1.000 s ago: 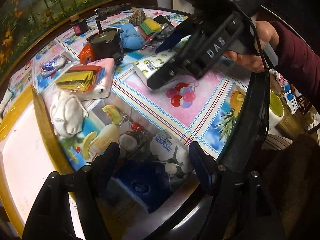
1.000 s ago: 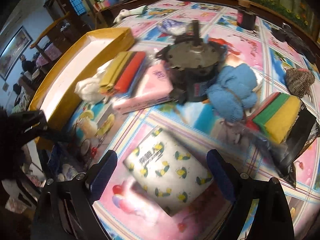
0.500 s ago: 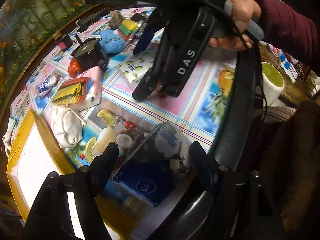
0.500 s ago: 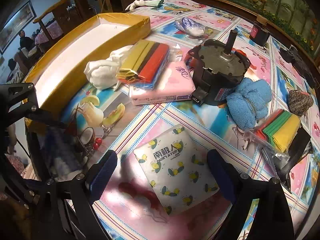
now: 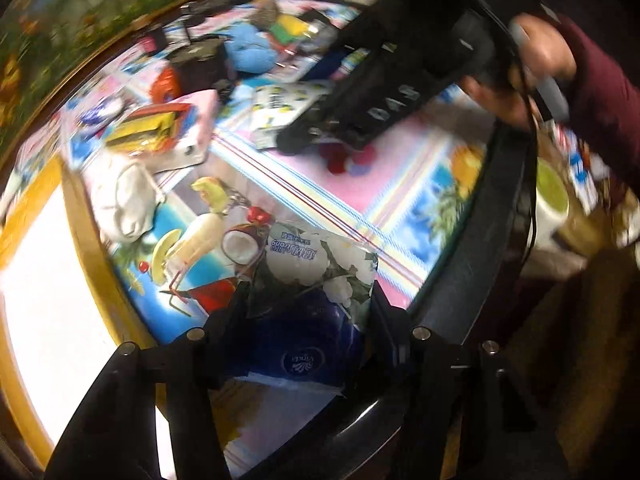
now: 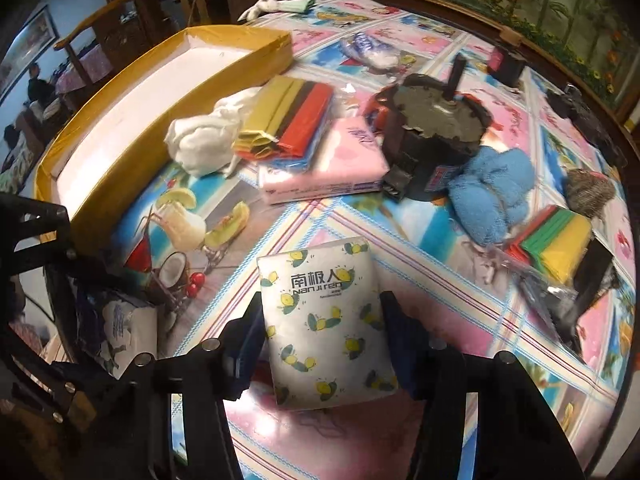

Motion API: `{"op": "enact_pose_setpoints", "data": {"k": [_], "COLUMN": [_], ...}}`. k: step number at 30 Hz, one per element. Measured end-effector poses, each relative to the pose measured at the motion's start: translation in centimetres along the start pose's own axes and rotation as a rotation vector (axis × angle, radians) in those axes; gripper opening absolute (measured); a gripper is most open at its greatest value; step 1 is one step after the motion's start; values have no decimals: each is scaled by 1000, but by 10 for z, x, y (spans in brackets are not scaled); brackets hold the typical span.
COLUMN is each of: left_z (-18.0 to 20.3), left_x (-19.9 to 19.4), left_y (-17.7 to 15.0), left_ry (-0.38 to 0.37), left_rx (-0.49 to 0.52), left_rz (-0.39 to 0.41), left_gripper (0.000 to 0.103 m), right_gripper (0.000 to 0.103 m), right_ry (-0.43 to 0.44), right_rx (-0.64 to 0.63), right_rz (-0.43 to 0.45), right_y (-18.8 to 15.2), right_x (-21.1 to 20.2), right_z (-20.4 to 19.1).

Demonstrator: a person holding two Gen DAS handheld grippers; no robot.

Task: Organize soft objects
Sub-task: 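Lift the blue pack with the left tool while the right grasps the lemon-print tissue pack, then lower both packs into the yellow tray and open both grippers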

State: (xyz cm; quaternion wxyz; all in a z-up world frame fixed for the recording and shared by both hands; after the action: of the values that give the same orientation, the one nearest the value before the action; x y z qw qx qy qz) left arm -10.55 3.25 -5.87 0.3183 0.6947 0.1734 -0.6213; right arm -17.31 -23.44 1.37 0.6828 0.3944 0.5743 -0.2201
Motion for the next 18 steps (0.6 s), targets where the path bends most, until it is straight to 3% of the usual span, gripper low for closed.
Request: {"op": "enact_pose_setpoints", "data": {"k": [7, 11, 13, 18], "left_z": [-32, -91, -130, -207], "left_x": [-57, -95, -106, -101], "left_y": [-5, -16, -24, -27], "left_ry": [-172, -172, -138, -89], "left_rx": [-268, -462, -567, -748], "left_rz": [196, 282, 306, 326], "left_gripper": [53, 54, 54, 54], "right_gripper": [54, 54, 54, 54], "right_ry": [48, 128, 177, 279], "right_rx": [68, 76, 70, 80], "right_rz": [74, 132, 161, 211], "right_y": [-9, 4, 17, 69], "right_x": [-30, -57, -70, -84], "right_z": [2, -10, -20, -47]}}
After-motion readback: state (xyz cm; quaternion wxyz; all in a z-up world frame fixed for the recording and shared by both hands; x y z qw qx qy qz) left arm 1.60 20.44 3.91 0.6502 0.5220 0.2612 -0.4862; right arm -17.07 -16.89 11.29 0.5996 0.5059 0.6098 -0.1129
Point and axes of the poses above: each gripper's, at about its wrist camera, not at the fingertips, and x roughly the way its jaws point, z to its right, y to its top, the point moved 9 cm from there along x, roughly the way its jaws point, and after that the axes turned 14 degrees about -z, right-handed, at the moved point
